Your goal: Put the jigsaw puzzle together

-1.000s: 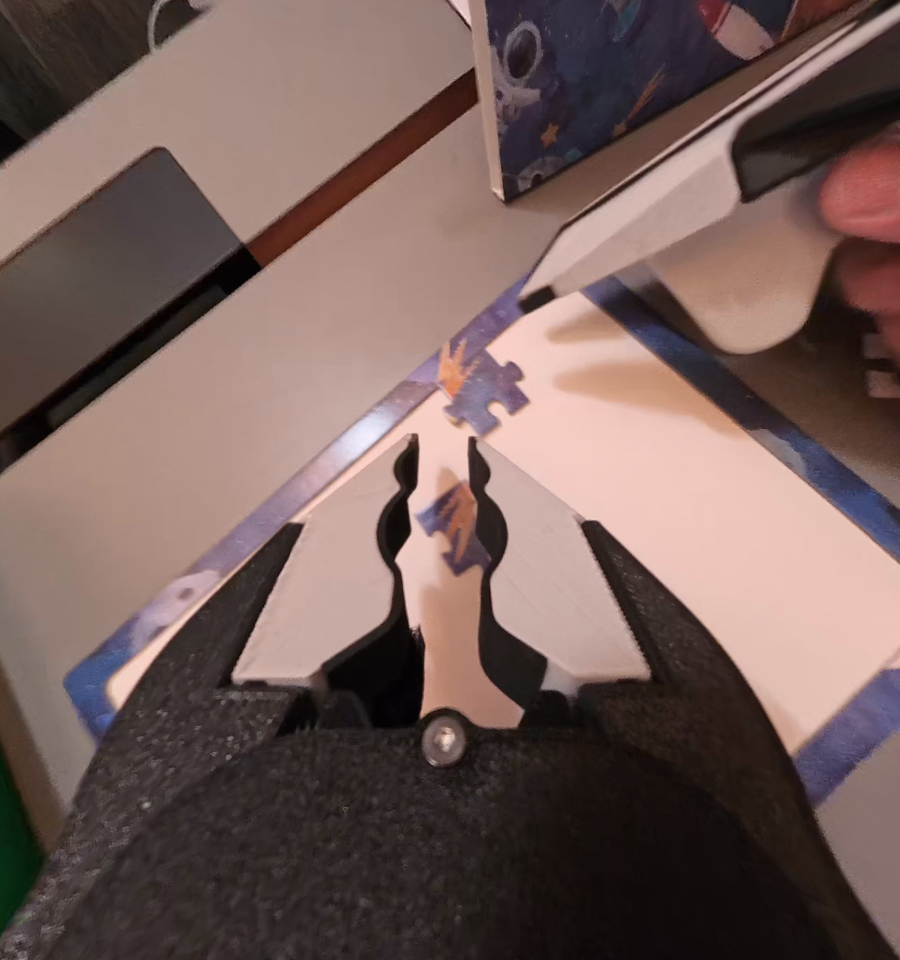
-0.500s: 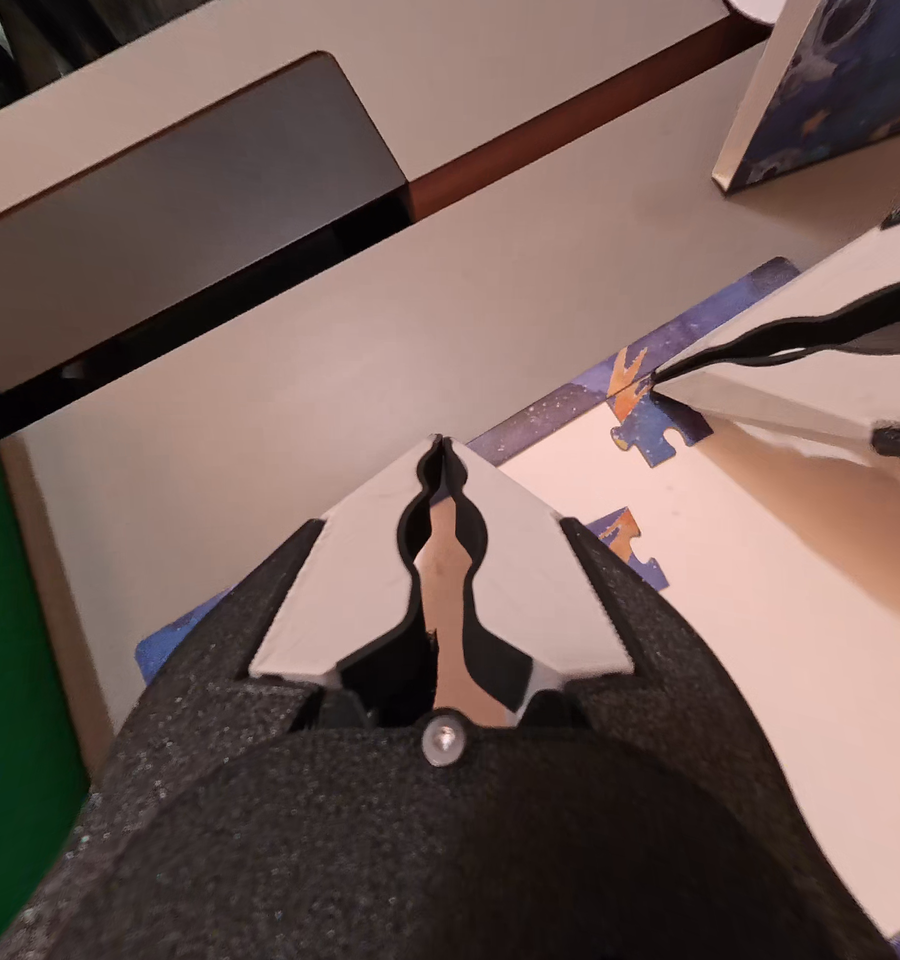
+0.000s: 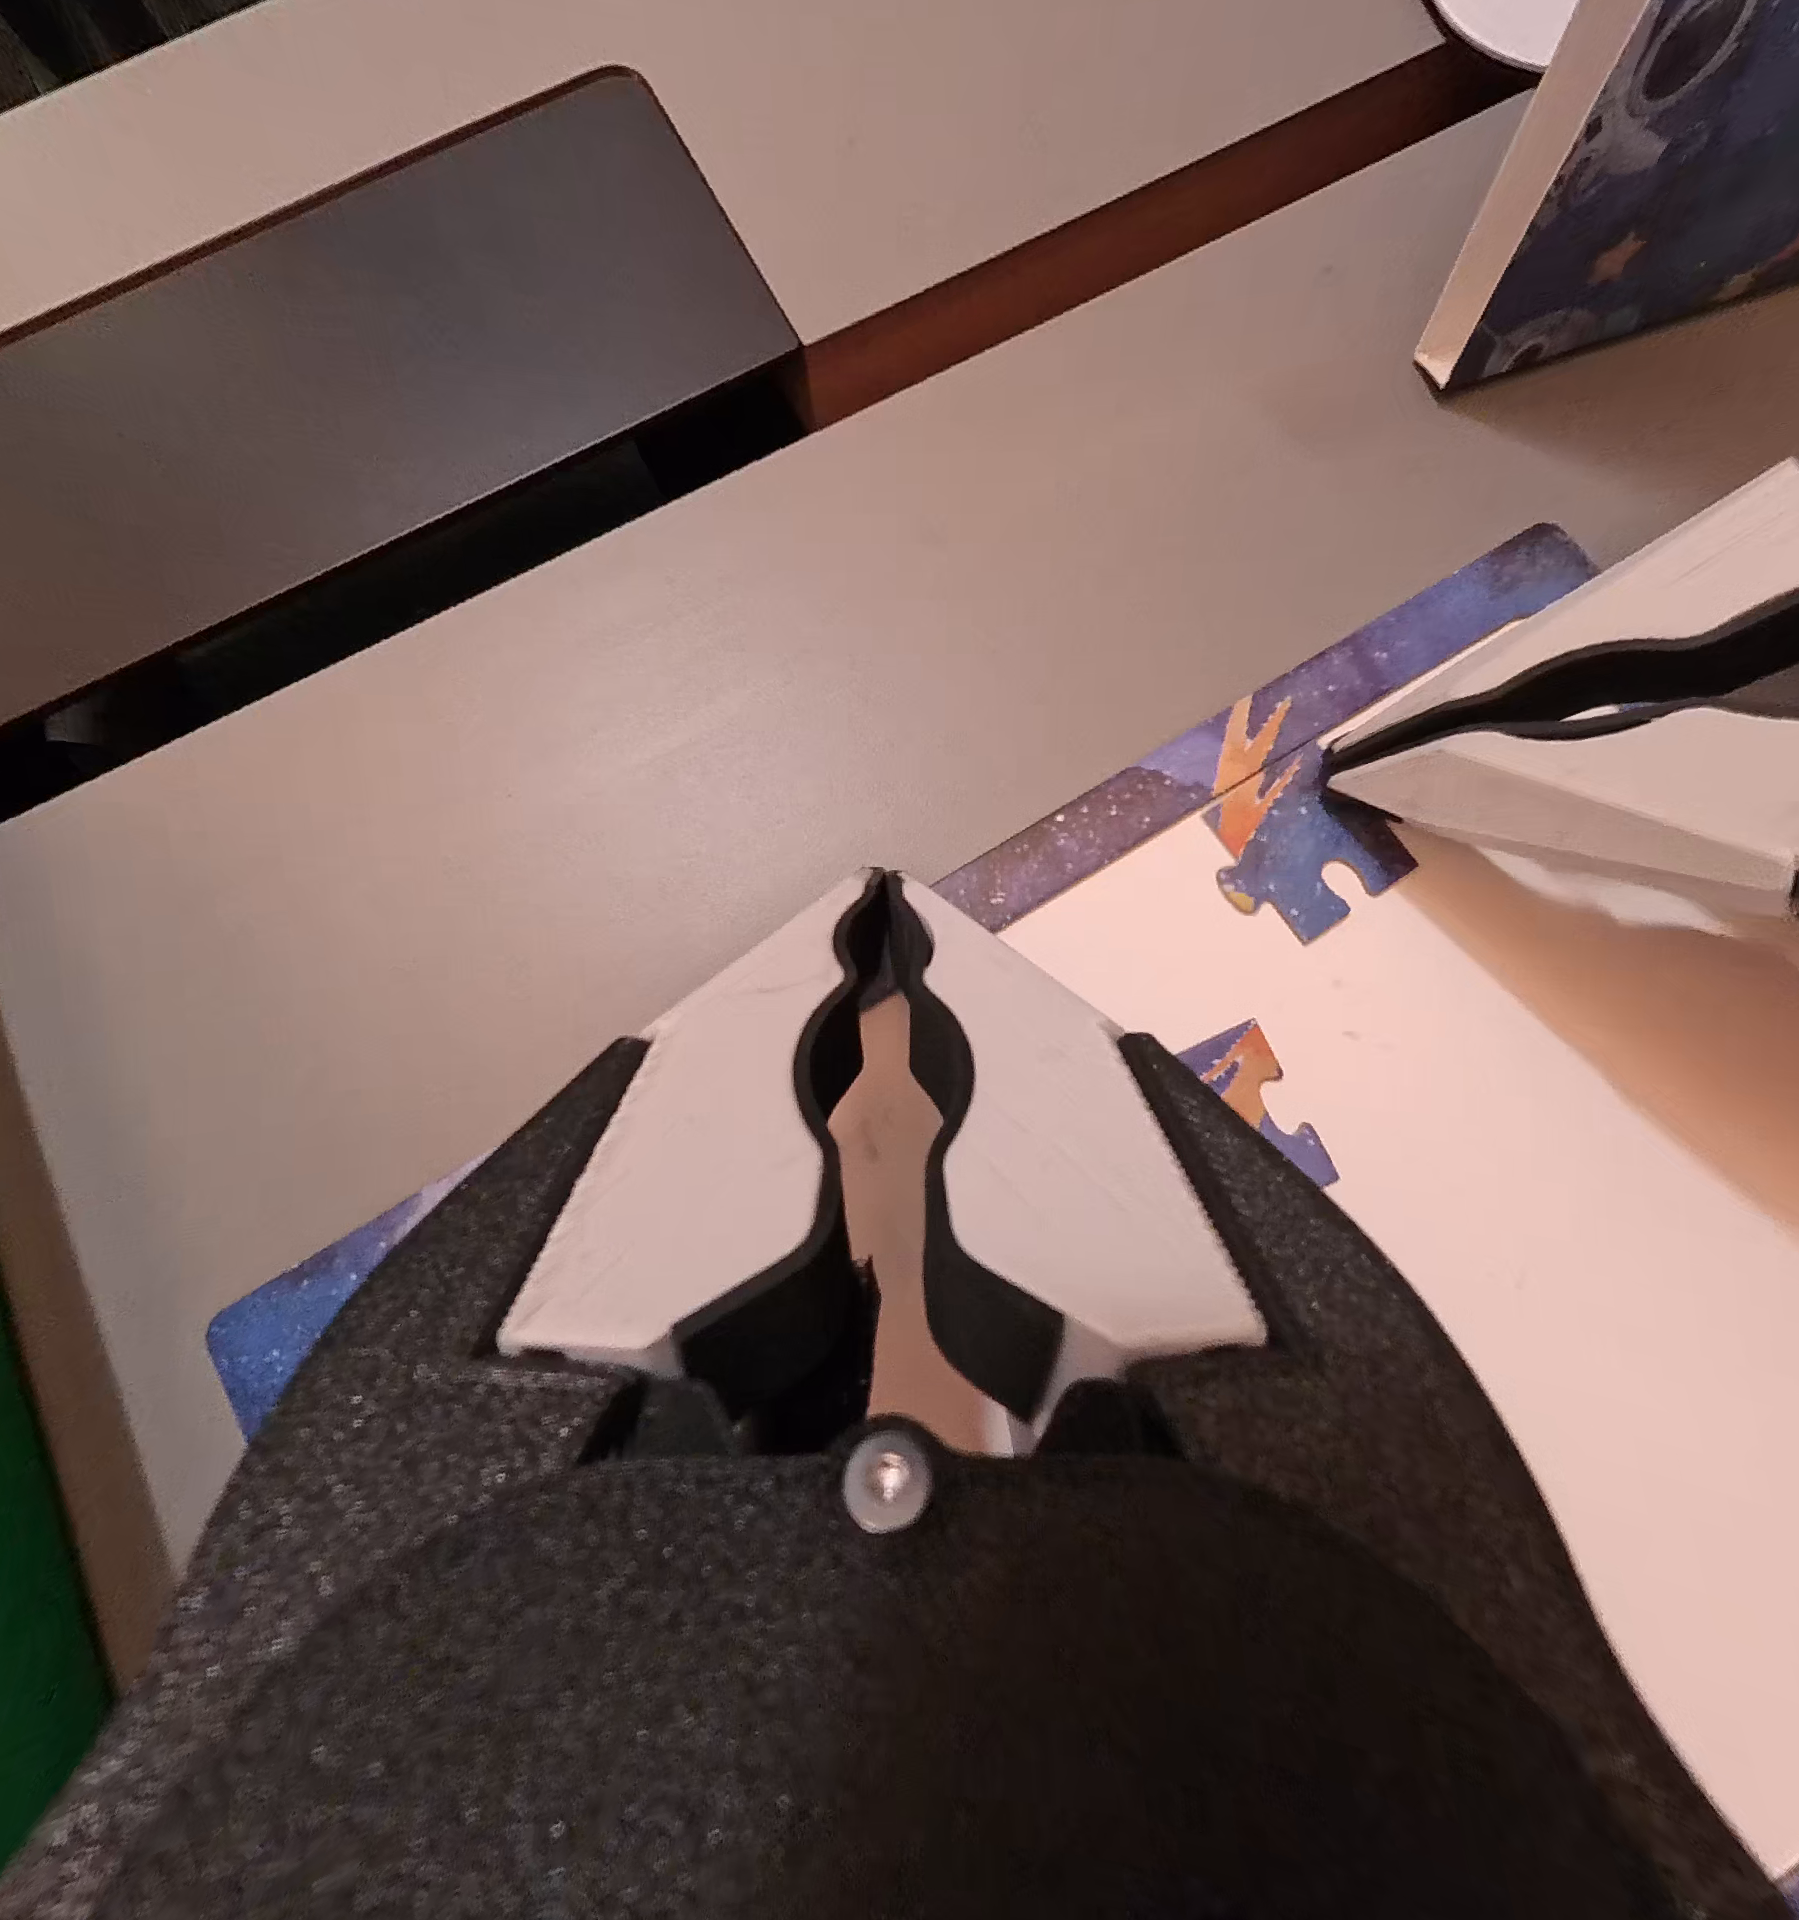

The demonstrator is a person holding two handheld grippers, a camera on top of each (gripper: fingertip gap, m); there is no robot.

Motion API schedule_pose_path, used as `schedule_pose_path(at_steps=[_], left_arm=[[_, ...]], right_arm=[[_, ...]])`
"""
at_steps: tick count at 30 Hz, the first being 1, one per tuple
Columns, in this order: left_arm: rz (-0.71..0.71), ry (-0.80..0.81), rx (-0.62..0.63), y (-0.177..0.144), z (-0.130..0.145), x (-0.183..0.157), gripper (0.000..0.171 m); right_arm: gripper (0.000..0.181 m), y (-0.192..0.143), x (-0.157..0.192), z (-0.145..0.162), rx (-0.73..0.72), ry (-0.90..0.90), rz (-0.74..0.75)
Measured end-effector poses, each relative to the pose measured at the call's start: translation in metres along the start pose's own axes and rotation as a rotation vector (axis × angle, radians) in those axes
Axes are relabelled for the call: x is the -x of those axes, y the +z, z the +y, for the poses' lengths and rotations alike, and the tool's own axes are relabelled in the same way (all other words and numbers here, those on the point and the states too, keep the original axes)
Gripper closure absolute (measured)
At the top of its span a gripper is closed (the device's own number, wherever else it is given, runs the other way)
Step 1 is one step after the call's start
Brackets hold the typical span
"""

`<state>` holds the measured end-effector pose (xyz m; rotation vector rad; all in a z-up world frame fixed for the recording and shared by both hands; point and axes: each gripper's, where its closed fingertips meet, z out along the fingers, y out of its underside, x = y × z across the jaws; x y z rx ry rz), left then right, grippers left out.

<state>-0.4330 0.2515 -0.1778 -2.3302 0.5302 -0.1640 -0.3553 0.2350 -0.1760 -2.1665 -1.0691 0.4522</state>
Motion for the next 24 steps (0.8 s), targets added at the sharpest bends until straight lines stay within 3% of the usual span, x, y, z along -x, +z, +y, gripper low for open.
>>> schedule_pose_path(at_steps=[18, 24], left_arm=[[0.015, -0.013, -0.007, 0.001, 0.0, 0.0, 0.171], [-0.002, 0.016, 0.009, 0.001, 0.0, 0.0, 0.171]], right_arm=[[0.181, -0.01, 0.005, -0.01, -0.03, 0.006, -0.016], [0.181, -0.041, 0.003, -0.027, -0.057, 0.038, -0.064]])
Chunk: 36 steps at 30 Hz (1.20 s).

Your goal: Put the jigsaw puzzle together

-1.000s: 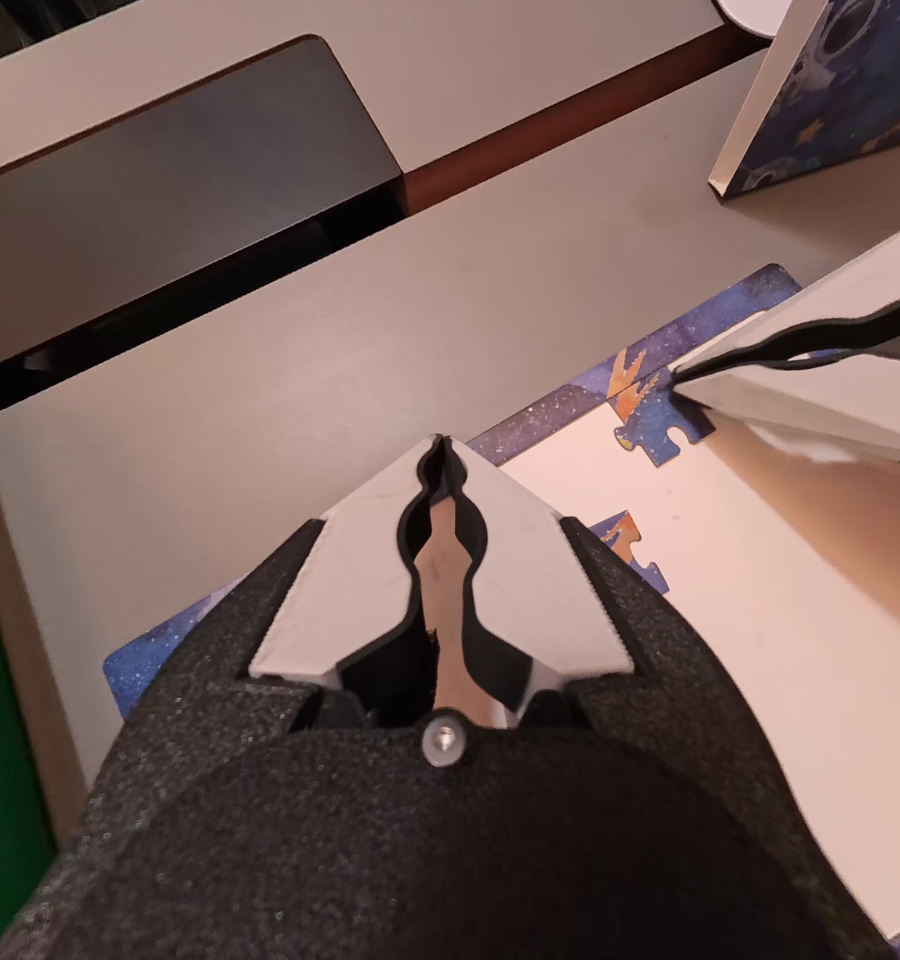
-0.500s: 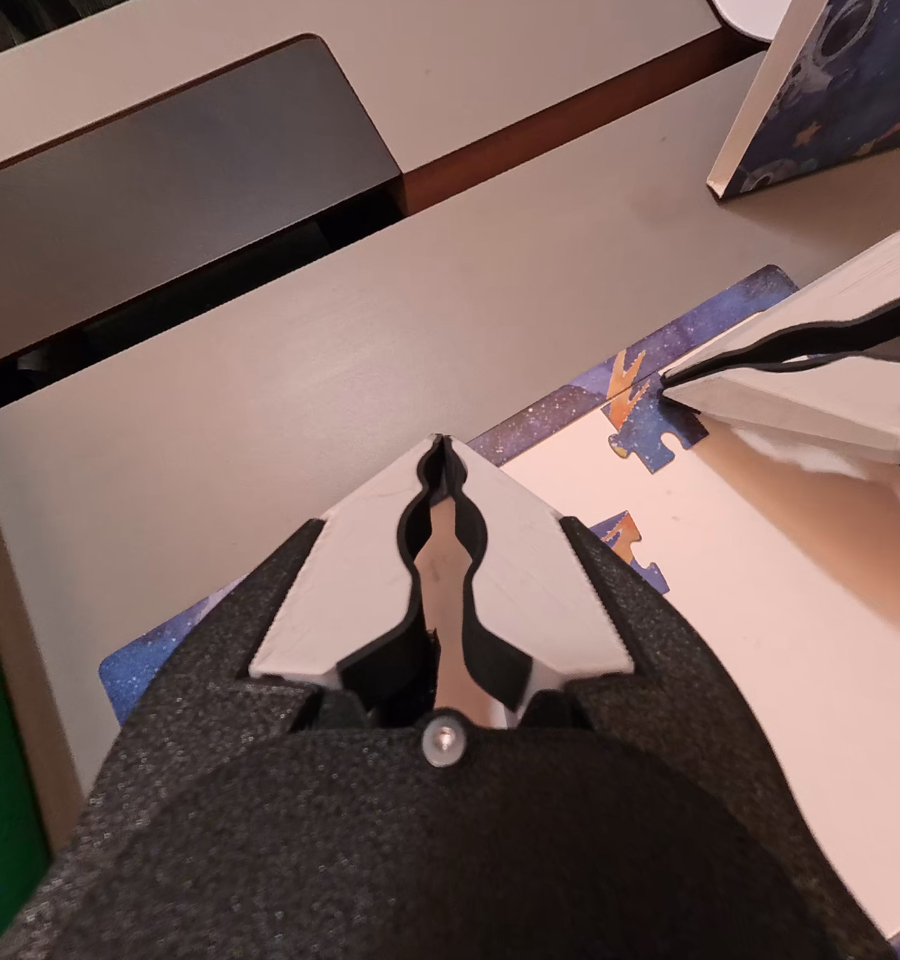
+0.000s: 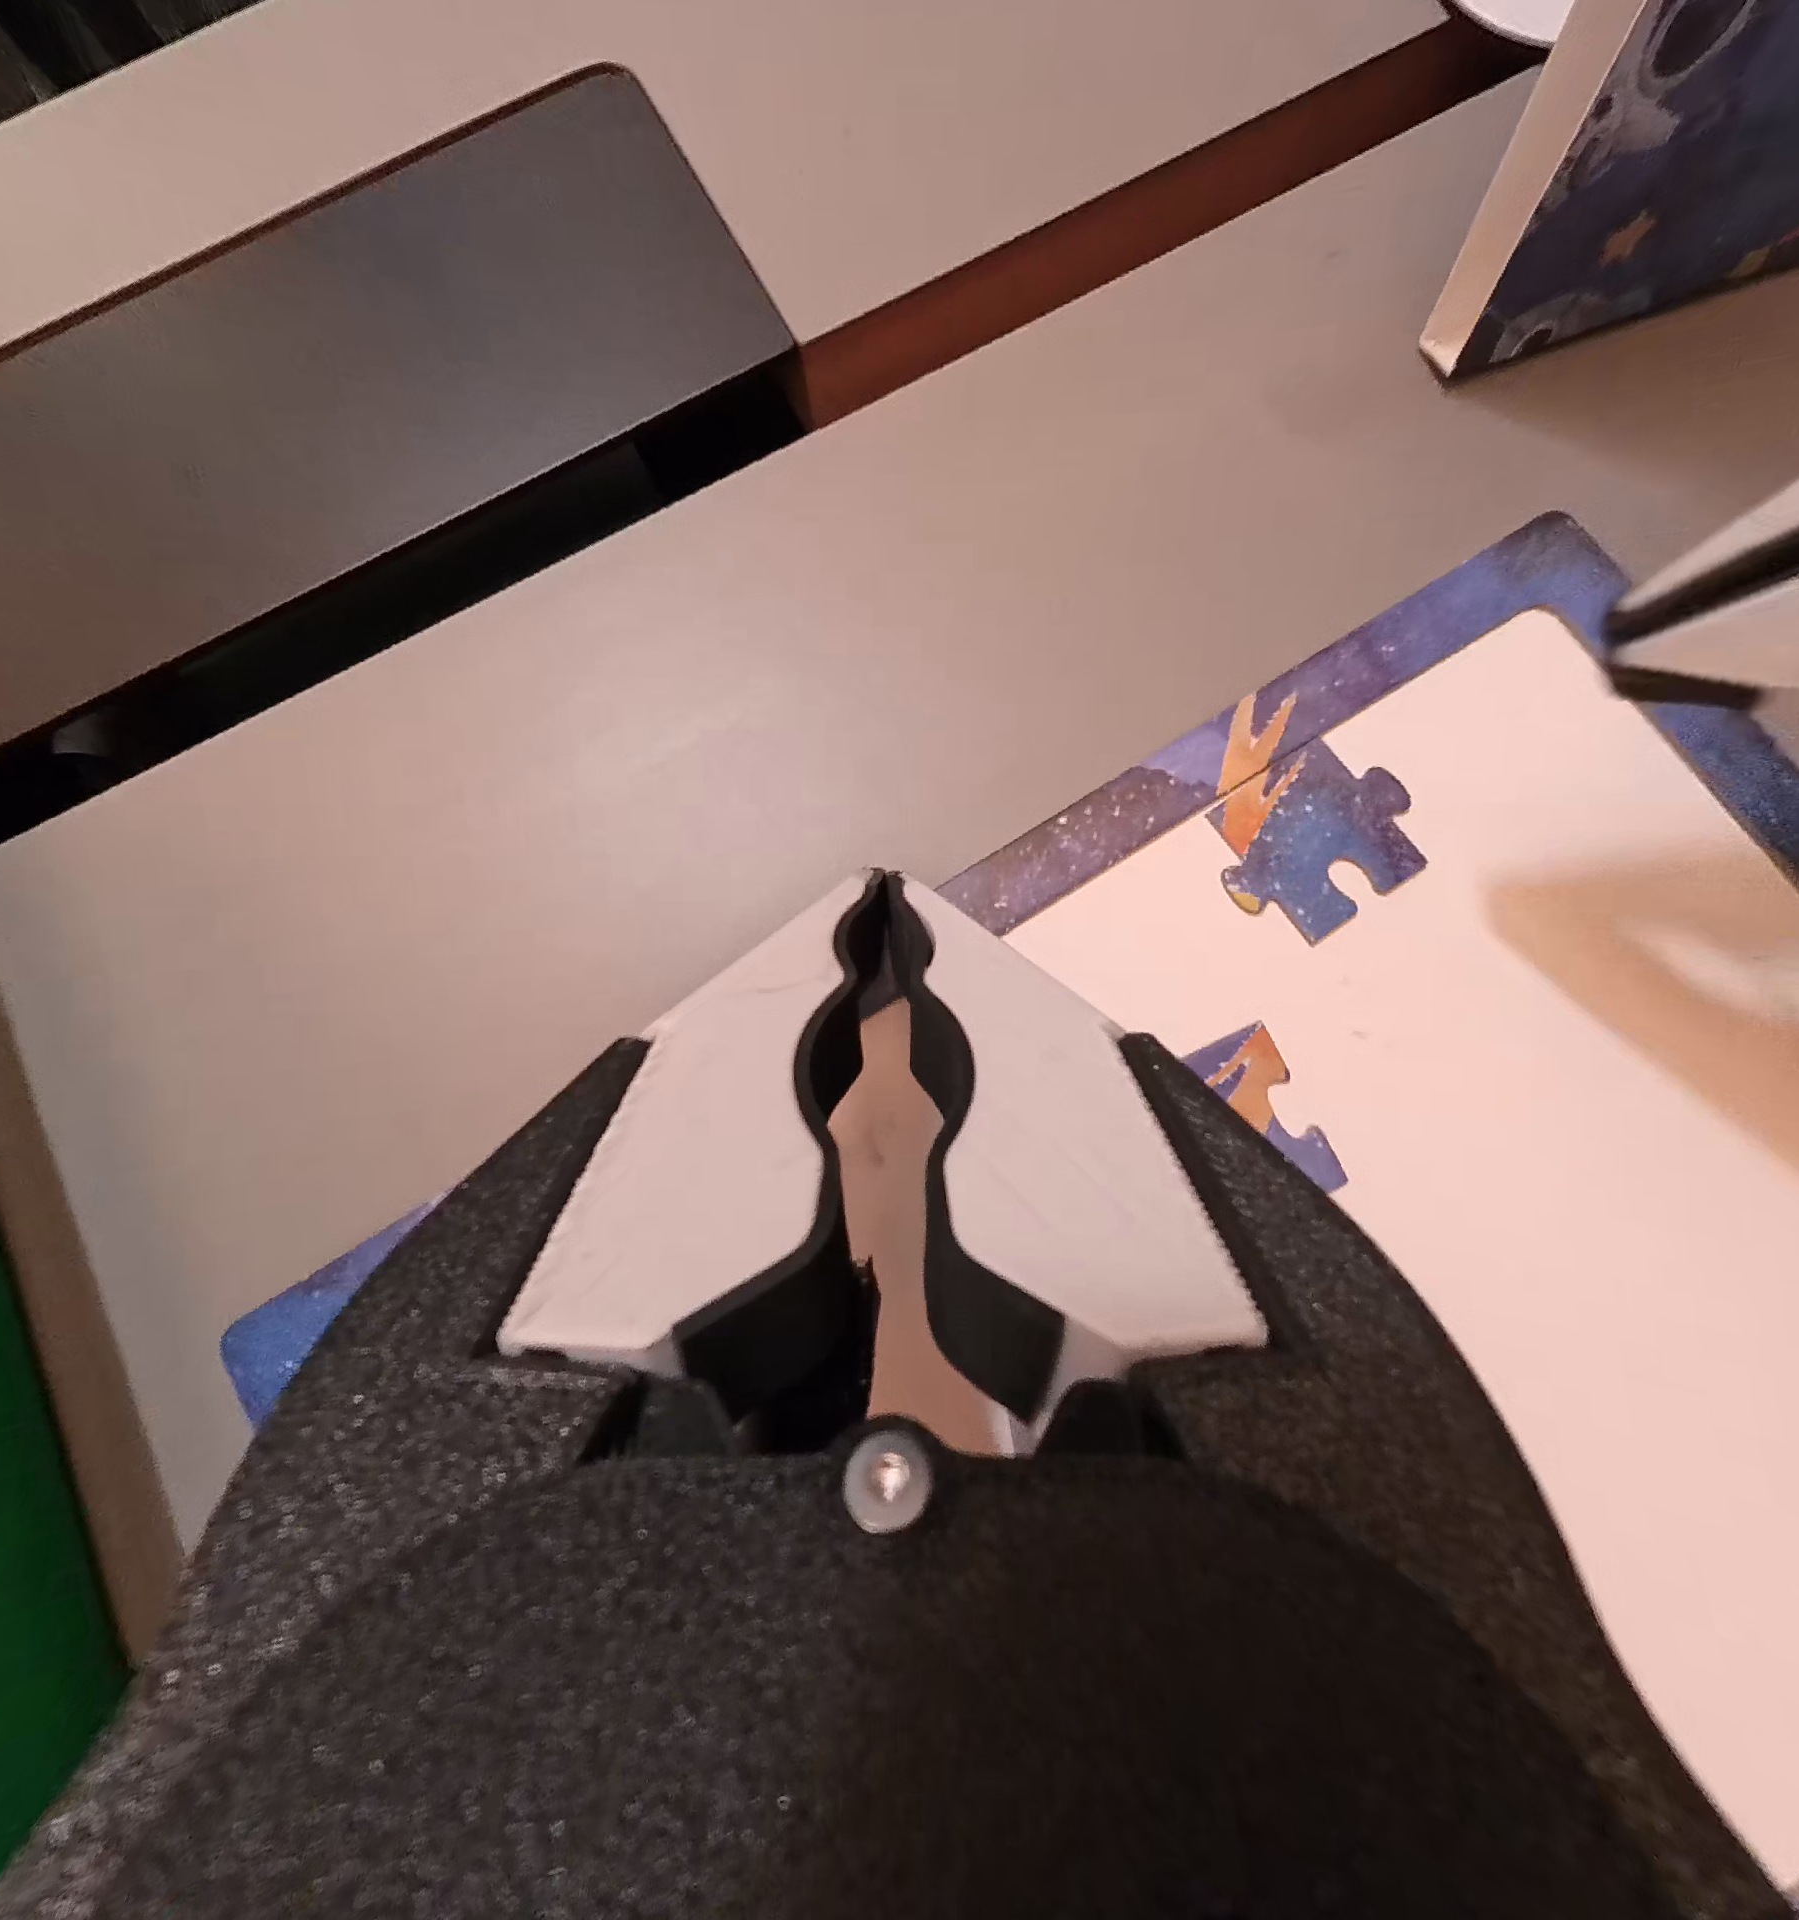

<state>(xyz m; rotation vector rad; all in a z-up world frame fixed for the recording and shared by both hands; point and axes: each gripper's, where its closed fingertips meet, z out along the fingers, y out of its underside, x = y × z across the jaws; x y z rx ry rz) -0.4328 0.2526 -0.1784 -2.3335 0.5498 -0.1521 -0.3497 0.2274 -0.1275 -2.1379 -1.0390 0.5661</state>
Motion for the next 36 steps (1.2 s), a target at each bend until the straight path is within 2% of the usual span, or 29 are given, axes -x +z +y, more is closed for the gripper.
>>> schedule_pose_path(at_steps=[3, 6, 8, 10, 12, 14, 16, 18, 20, 24, 28, 36], left_arm=[[-0.021, 0.014, 0.0, 0.001, -0.001, 0.0, 0.171], [-0.084, 0.057, -0.02, -0.003, -0.007, 0.006, 0.171], [-0.061, 0.101, -0.036, -0.016, -0.014, 0.001, 0.169], [0.034, 0.149, -0.034, -0.034, -0.014, -0.013, 0.167], [0.173, 0.226, 0.018, -0.048, 0.0, -0.035, 0.159], [0.314, 0.254, 0.024, -0.06, 0.012, -0.057, 0.158], [0.389, 0.243, 0.054, -0.063, 0.022, -0.068, 0.145], [0.37, 0.243, 0.076, -0.057, 0.028, -0.066, 0.136], [0.341, 0.249, 0.076, -0.053, 0.028, -0.064, 0.131], [0.328, 0.23, 0.068, -0.046, 0.026, -0.066, 0.131], [0.264, 0.255, 0.114, -0.037, 0.035, -0.062, 0.131], [0.277, 0.246, 0.123, -0.036, 0.034, -0.067, 0.136]], right_arm=[[0.181, -0.011, 0.009, 0.011, 0.1, -0.016, -0.06], [0.181, -0.017, 0.017, 0.011, 0.099, -0.047, -0.072], [0.181, -0.026, 0.026, 0.008, 0.098, -0.048, -0.097], [0.181, -0.04, 0.029, 0.002, 0.055, -0.054, -0.071], [0.181, -0.049, 0.032, 0.006, 0.015, -0.007, -0.059], [0.181, -0.045, 0.033, 0.035, 0.07, 0.036, -0.046], [0.181, -0.036, 0.024, 0.07, 0.123, 0.052, 0.019], [0.181, -0.032, 0.025, 0.089, 0.146, 0.089, 0.012], [0.181, -0.033, 0.02, 0.093, 0.138, 0.096, 0.035], [0.181, -0.031, 0.013, 0.097, 0.143, 0.136, 0.031], [0.181, -0.031, 0.013, 0.097, 0.147, 0.123, 0.037], [0.181, -0.031, 0.013, 0.097, 0.145, 0.134, 0.022]])
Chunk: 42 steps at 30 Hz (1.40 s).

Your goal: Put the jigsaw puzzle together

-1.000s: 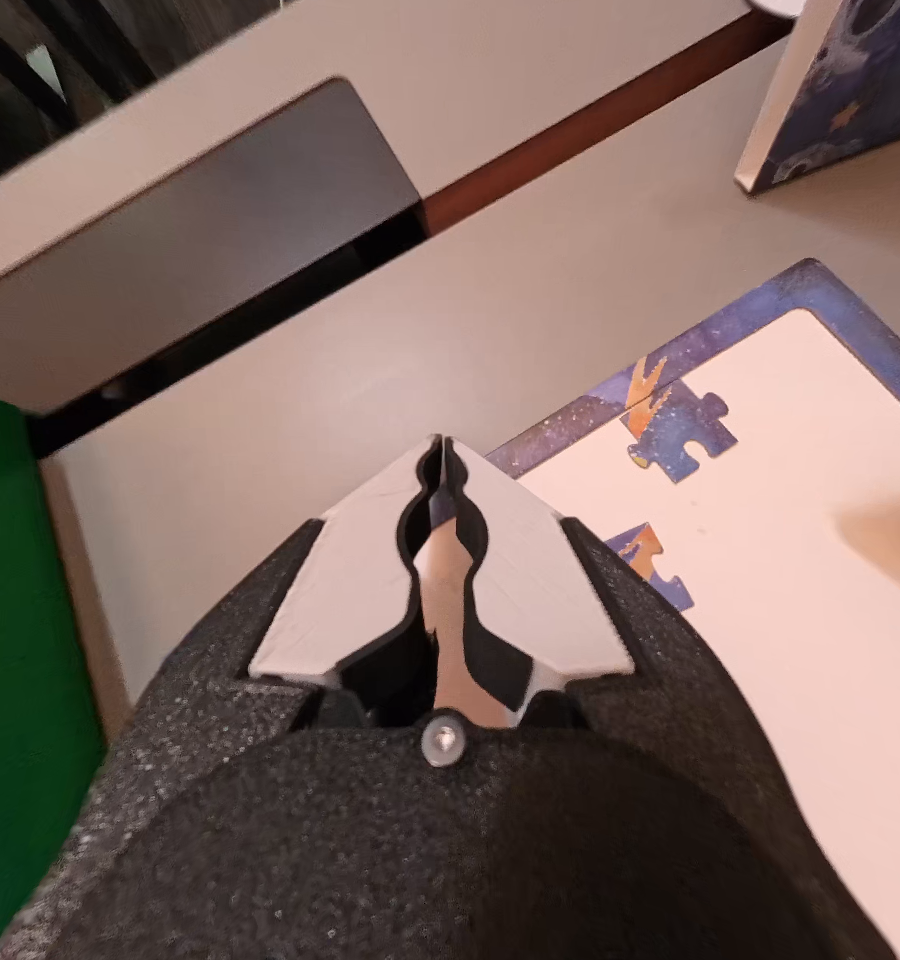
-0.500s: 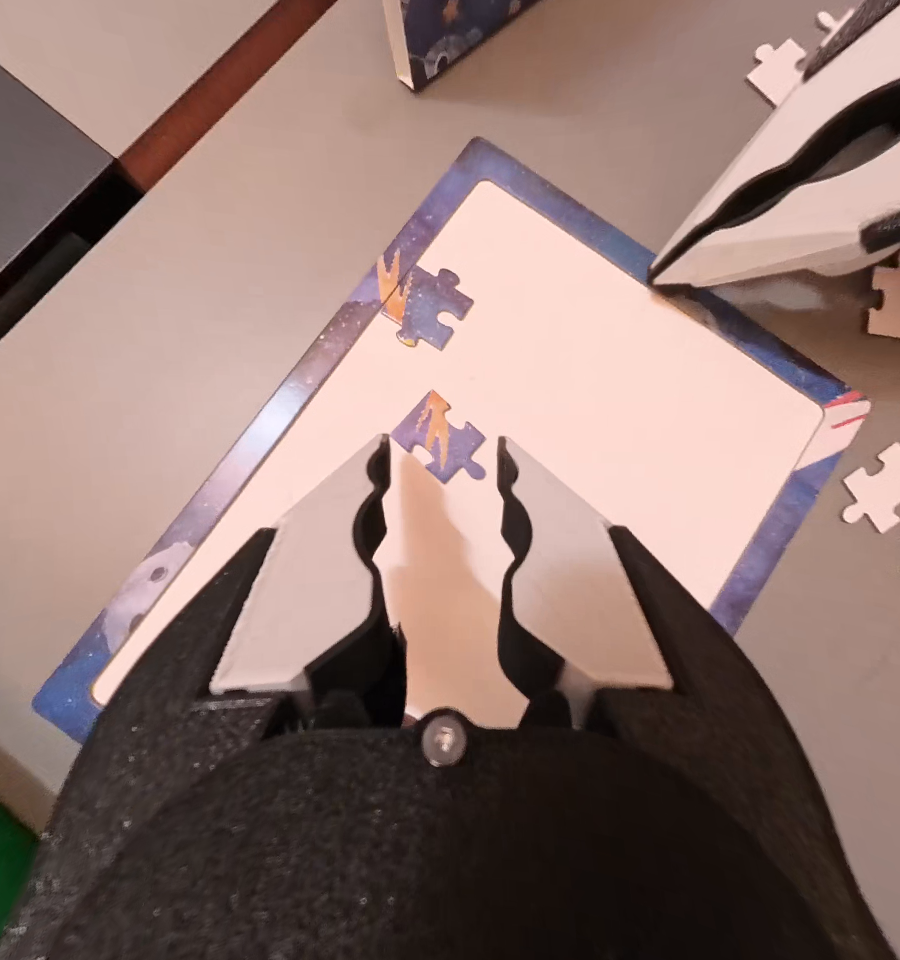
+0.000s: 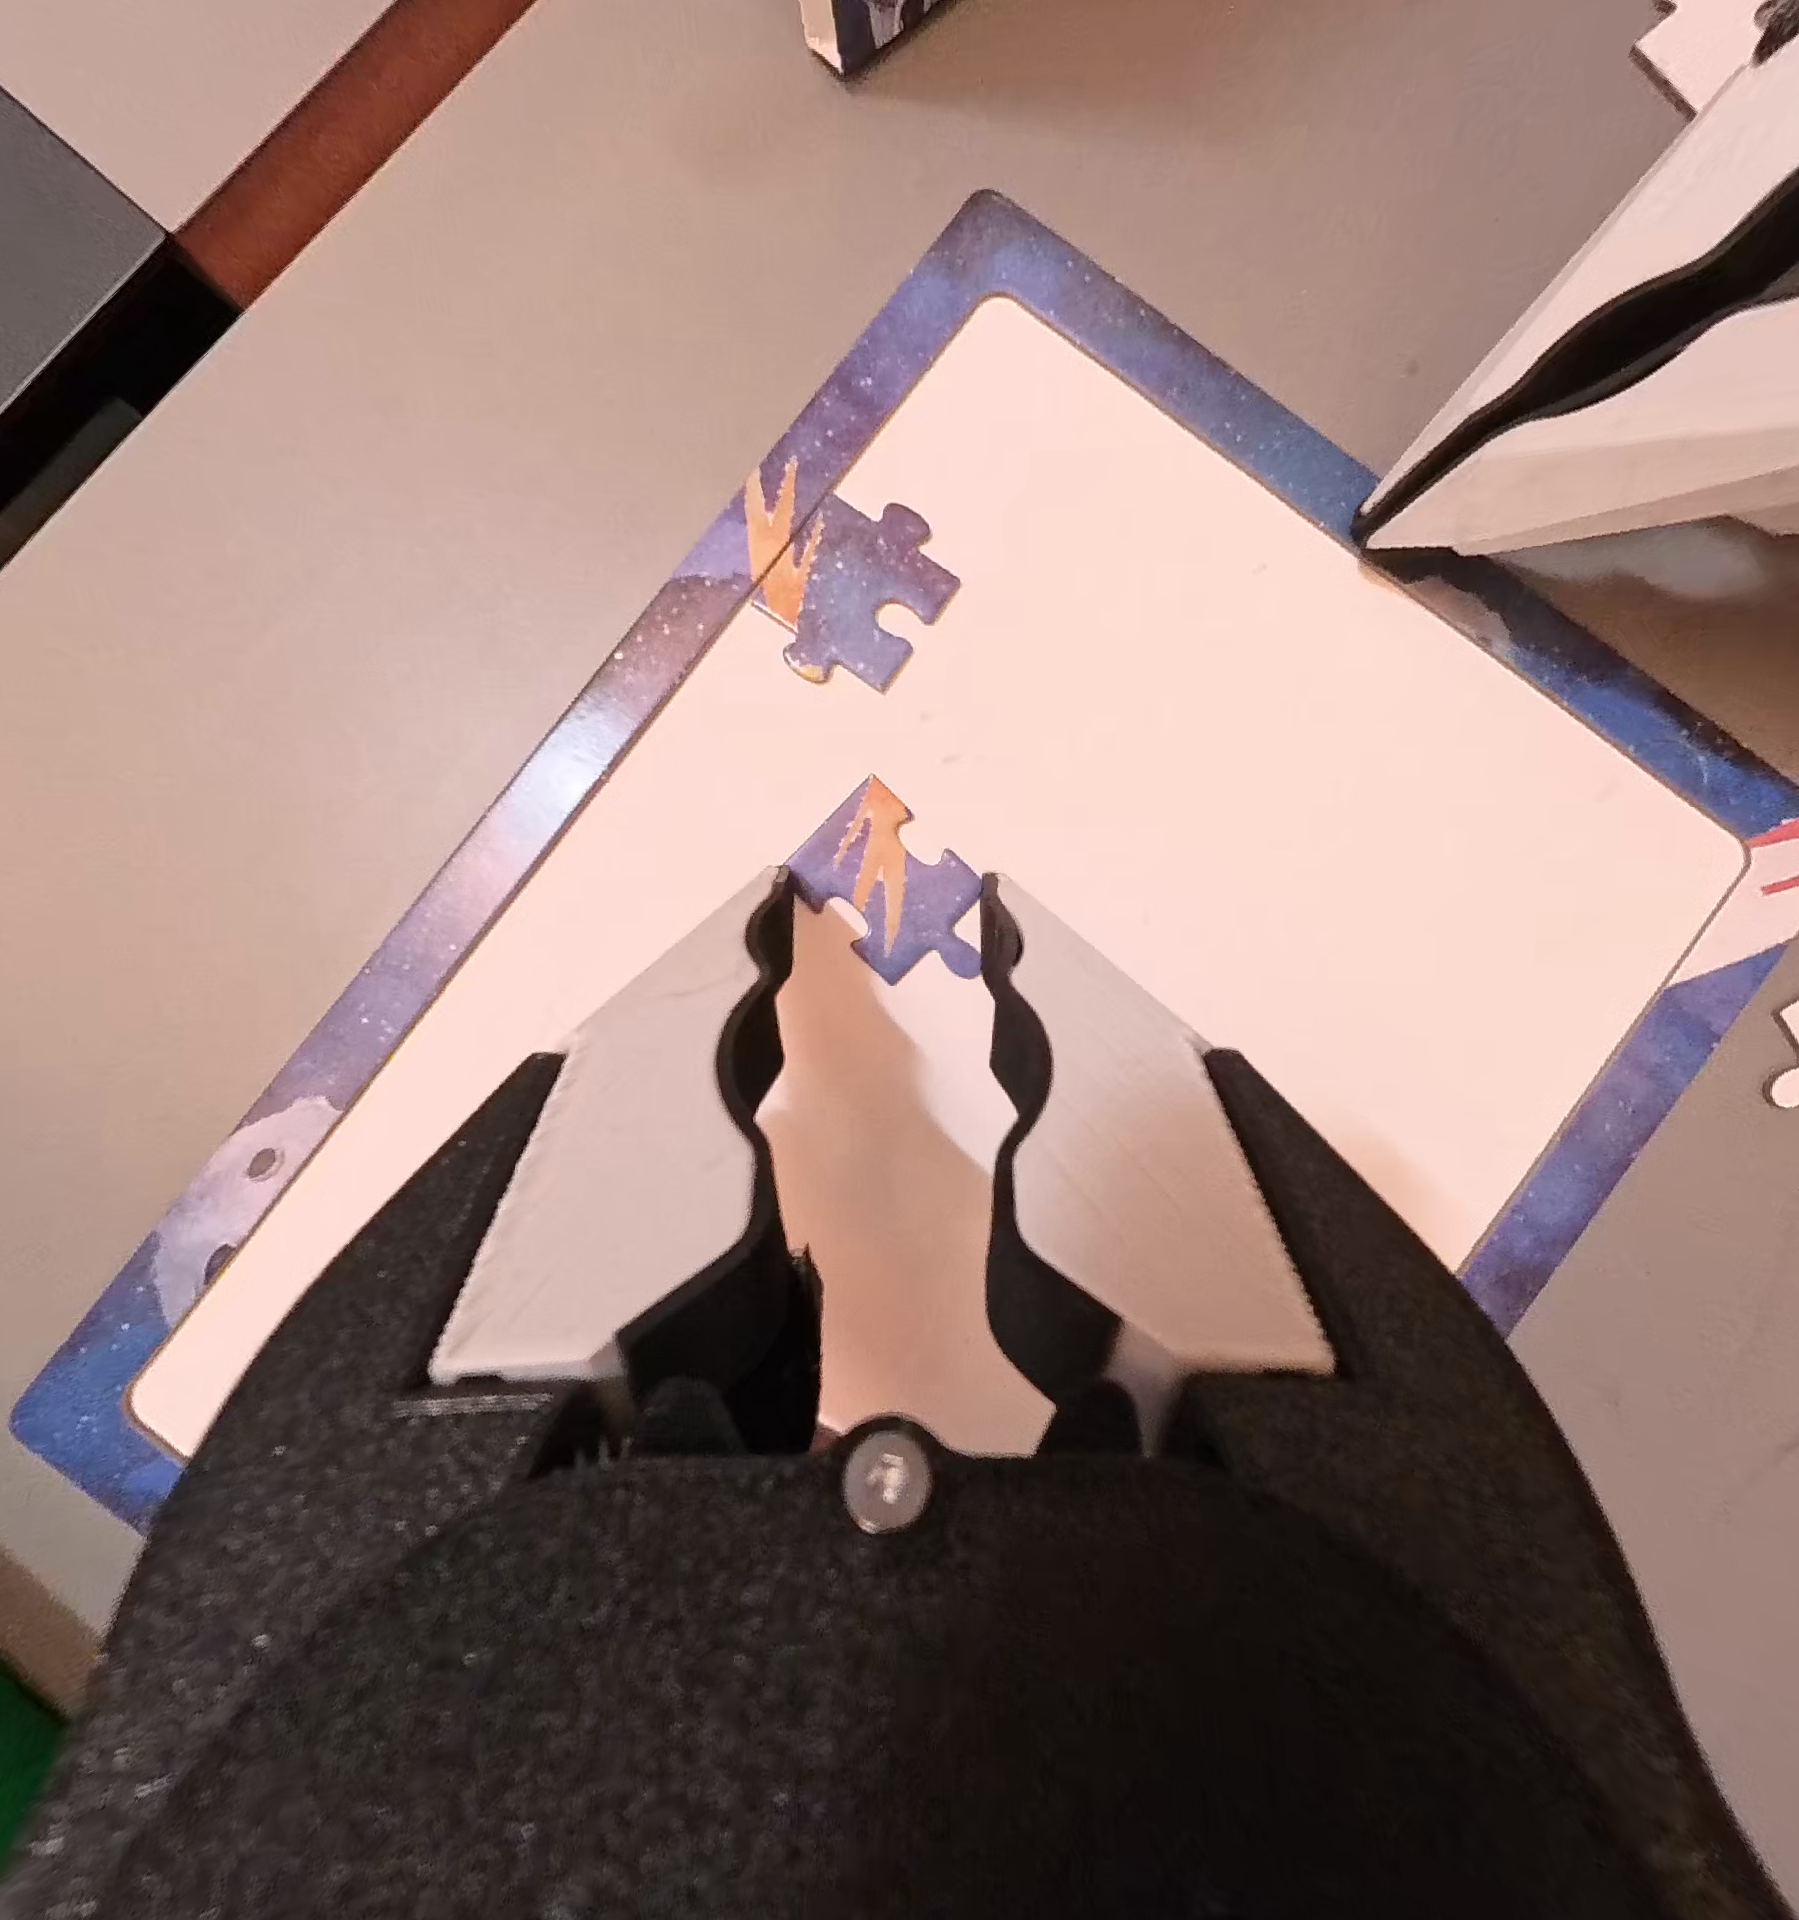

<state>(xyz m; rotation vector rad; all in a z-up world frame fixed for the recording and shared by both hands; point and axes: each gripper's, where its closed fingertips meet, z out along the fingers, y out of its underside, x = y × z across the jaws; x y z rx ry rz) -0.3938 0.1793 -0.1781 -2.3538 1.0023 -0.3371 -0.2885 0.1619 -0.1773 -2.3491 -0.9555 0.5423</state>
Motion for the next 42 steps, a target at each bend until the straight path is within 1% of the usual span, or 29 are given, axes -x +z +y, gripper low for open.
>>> schedule_pose_path(at_steps=[2, 3, 4, 7, 9, 11, 12, 15, 17, 19, 22, 25, 31, 33, 37, 40, 42], left_arm=[[0.009, 0.009, 0.009, -0.001, 0.002, -0.001, 0.14], [0.015, 0.015, 0.019, -0.003, 0.004, -0.001, 0.146], [0.033, 0.025, 0.03, -0.005, 0.007, -0.003, 0.157], [0.08, 0.076, 0.062, -0.013, 0.019, -0.011, 0.157], [0.075, 0.109, 0.098, -0.021, 0.029, -0.009, 0.158], [0.065, 0.148, 0.154, -0.03, 0.041, -0.006, 0.16], [0.072, 0.18, 0.186, -0.034, 0.048, -0.007, 0.171], [0.11, 0.256, 0.278, -0.048, 0.068, -0.011, 0.171], [0.088, 0.29, 0.321, -0.056, 0.075, -0.007, 0.171], [0.049, 0.275, 0.291, -0.06, 0.067, -0.003, 0.168], [0.052, 0.227, 0.169, -0.057, 0.042, -0.012, 0.154], [-0.056, 0.208, 0.136, -0.047, 0.032, 0.001, 0.147], [-0.062, 0.167, 0.161, -0.034, 0.043, 0.007, 0.145], [-0.014, 0.132, 0.147, -0.033, 0.043, 0.004, 0.148], [0.045, 0.085, 0.141, -0.032, 0.044, 0.003, 0.148], [0.1, 0.033, 0.129, -0.035, 0.041, -0.002, 0.143], [0.08, 0.011, 0.12, -0.037, 0.041, -0.002, 0.138]], right_arm=[[0.181, 0.0, 0.0, 0.0, -0.003, 0.01, -0.015], [0.181, 0.0, 0.0, 0.0, -0.005, 0.014, -0.021], [0.181, 0.0, 0.0, 0.0, -0.007, 0.018, -0.027], [0.181, 0.0, 0.0, 0.0, -0.002, 0.021, -0.039], [0.181, 0.0, 0.0, 0.0, 0.005, 0.012, -0.037], [0.181, 0.0, 0.0, 0.0, 0.008, 0.005, -0.032], [0.181, 0.0, 0.0, 0.0, 0.008, 0.003, -0.031], [0.181, 0.0, 0.0, 0.001, 0.008, 0.005, -0.034], [0.181, 0.0, 0.001, 0.001, 0.011, 0.007, -0.044], [0.181, -0.001, 0.002, 0.001, 0.011, 0.009, -0.049], [0.181, 0.0, 0.002, 0.001, 0.011, 0.014, -0.057], [0.181, -0.001, 0.002, 0.001, 0.008, 0.022, -0.066], [0.181, 0.0, 0.001, 0.001, 0.012, 0.015, -0.059], [0.181, 0.0, 0.001, 0.001, 0.018, 0.005, -0.053], [0.181, 0.0, 0.002, 0.001, 0.017, 0.011, -0.059], [0.181, 0.0, 0.001, 0.001, 0.014, 0.021, -0.07], [0.181, 0.0, 0.001, 0.001, 0.013, 0.024, -0.073]])
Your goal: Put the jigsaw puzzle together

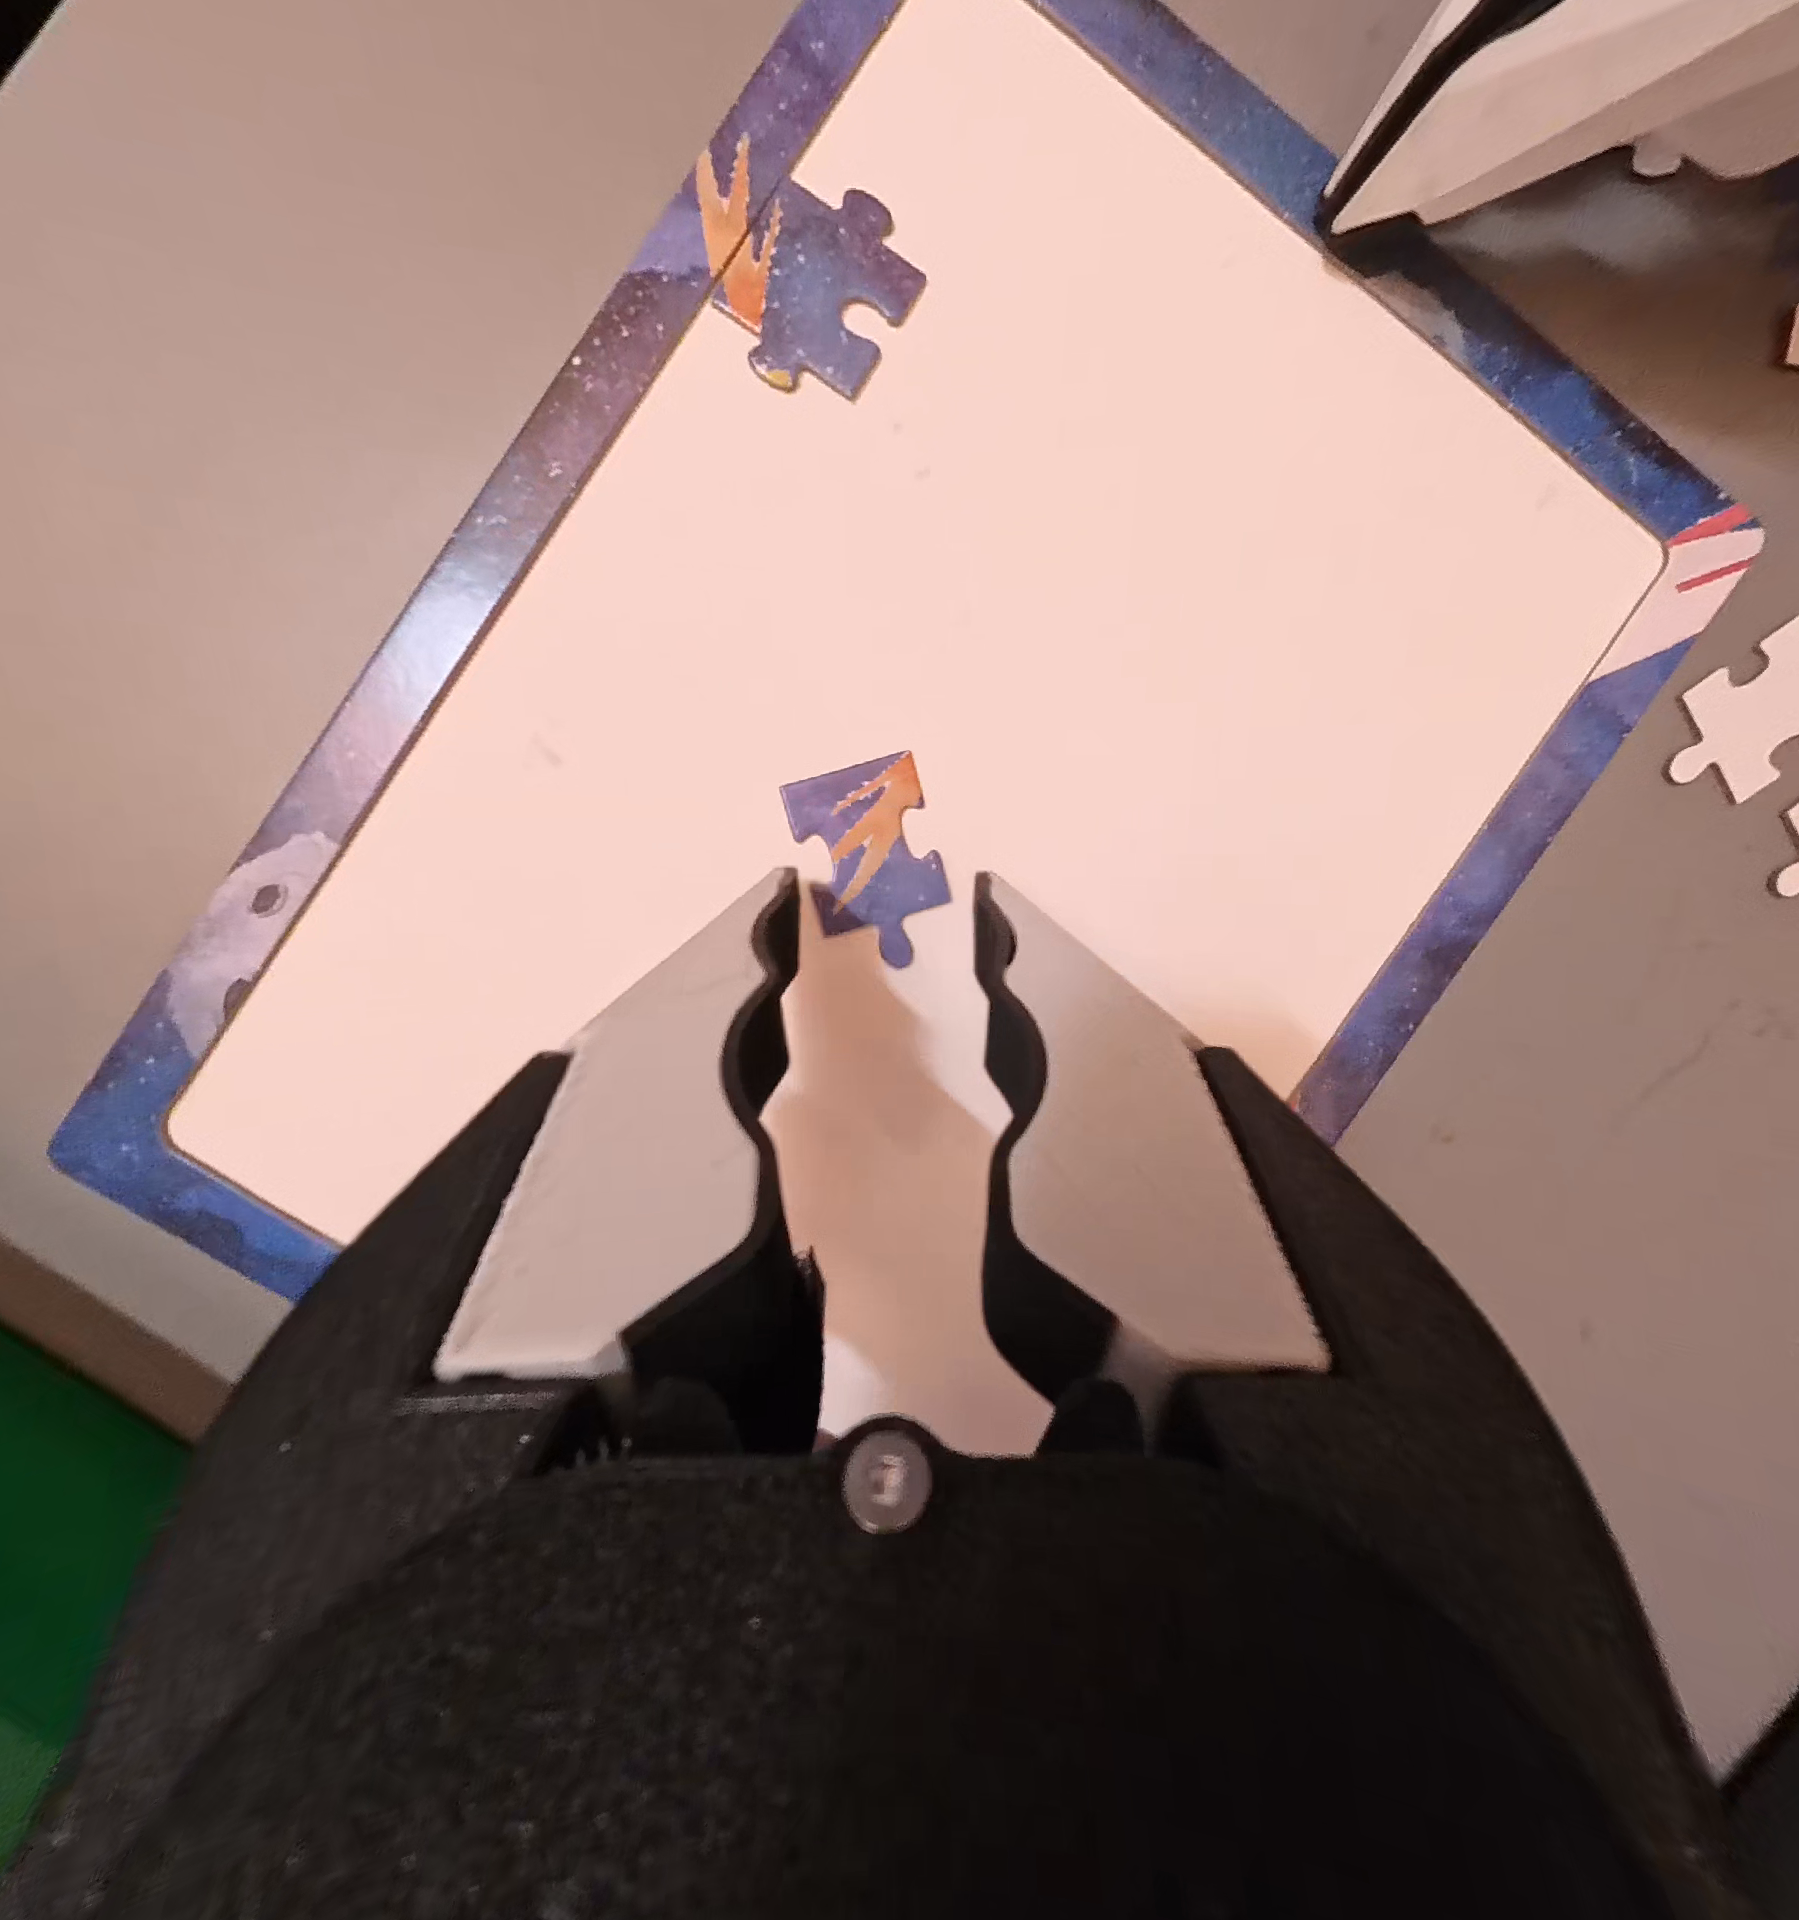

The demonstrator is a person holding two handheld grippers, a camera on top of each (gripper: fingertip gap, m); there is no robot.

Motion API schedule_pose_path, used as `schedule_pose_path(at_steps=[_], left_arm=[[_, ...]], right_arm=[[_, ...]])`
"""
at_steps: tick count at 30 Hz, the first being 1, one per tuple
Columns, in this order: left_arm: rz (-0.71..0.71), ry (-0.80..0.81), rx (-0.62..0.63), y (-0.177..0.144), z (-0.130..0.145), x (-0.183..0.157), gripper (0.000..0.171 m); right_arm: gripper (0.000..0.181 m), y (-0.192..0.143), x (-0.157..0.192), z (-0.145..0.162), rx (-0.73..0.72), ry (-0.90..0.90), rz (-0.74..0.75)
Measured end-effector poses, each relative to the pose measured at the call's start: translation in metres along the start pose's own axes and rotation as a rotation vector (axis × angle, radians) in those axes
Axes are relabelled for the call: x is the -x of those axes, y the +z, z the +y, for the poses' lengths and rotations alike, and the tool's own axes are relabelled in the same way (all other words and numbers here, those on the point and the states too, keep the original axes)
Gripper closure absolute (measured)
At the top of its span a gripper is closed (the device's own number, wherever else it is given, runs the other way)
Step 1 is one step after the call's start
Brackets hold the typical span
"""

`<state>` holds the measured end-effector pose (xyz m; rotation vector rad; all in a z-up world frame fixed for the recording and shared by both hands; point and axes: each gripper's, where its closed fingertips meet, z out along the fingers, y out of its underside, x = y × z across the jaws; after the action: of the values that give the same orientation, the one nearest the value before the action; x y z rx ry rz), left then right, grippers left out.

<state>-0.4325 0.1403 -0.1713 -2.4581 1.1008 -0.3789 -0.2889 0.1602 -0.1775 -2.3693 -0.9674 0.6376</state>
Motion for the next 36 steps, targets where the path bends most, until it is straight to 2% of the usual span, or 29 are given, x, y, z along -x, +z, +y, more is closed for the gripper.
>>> schedule_pose_path(at_steps=[3, 9, 10, 11, 12, 17, 20, 25, 27, 31, 36], left_arm=[[-0.087, -0.053, 0.006, 0.001, 0.005, 0.007, 0.133], [-0.145, -0.147, -0.045, 0.005, 0.006, 0.007, 0.133], [-0.145, -0.144, -0.048, 0.005, 0.006, 0.006, 0.135], [-0.142, -0.136, -0.05, 0.005, 0.006, 0.005, 0.146], [-0.146, -0.123, -0.048, 0.005, 0.005, 0.005, 0.146], [-0.172, 0.048, 0.003, 0.003, 0.001, 0.005, 0.146], [-0.237, 0.206, 0.032, -0.003, -0.02, 0.02, 0.146], [-0.189, 0.425, 0.138, 0.009, -0.055, 0.041, 0.146], [-0.137, 0.459, 0.166, 0.015, -0.065, 0.044, 0.146], [-0.123, 0.487, 0.19, 0.021, -0.081, 0.056, 0.146], [-0.107, 0.573, 0.236, 0.025, -0.077, 0.052, 0.146]], right_arm=[[0.181, 0.0, 0.0, 0.0, 0.0, -0.001, 0.0], [0.181, 0.0, 0.0, 0.0, 0.002, -0.004, 0.005], [0.181, 0.0, 0.0, 0.0, 0.002, -0.006, 0.006], [0.181, 0.0, 0.0, 0.0, 0.002, -0.008, 0.008], [0.181, 0.0, 0.0, 0.0, 0.002, -0.009, 0.01], [0.181, 0.0, 0.0, 0.0, -0.002, -0.009, 0.009], [0.181, 0.0, 0.0, 0.0, -0.001, -0.008, 0.007], [0.181, 0.0, 0.0, 0.0, -0.001, -0.009, 0.01], [0.181, 0.0, 0.0, 0.0, 0.001, -0.014, 0.016], [0.181, 0.0, 0.0, 0.0, 0.003, -0.021, 0.022], [0.181, 0.0, 0.0, 0.0, 0.001, 0.0, -0.003]])
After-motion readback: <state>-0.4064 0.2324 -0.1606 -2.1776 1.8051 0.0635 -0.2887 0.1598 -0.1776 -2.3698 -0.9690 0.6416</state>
